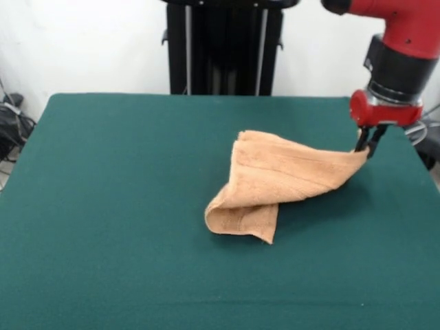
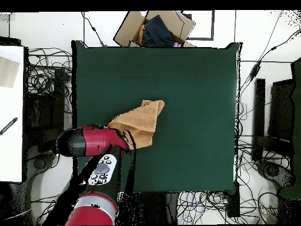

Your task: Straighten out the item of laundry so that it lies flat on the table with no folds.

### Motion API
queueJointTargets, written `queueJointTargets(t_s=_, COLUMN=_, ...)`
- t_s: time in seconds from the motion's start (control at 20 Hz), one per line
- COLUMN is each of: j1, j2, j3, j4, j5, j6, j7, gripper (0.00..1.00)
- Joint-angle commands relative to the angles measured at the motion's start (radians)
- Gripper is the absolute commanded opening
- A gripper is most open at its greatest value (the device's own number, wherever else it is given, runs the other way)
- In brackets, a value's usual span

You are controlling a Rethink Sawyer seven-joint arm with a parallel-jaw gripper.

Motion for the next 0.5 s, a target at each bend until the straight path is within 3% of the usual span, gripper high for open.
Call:
queueJointTargets(t_s=0.05, j1=0.034, j2=0.010, j3=-0.021, j4=-0.045, j5=0.071, j6=0.109, j7=0.293, gripper=0.00)
queueJointTargets(t_s=0.5, j1=0.080, j2=-0.009, j3=-0.055, j4=-0.040, j5=0.098, j6=0.144, j7=0.313, gripper=0.00)
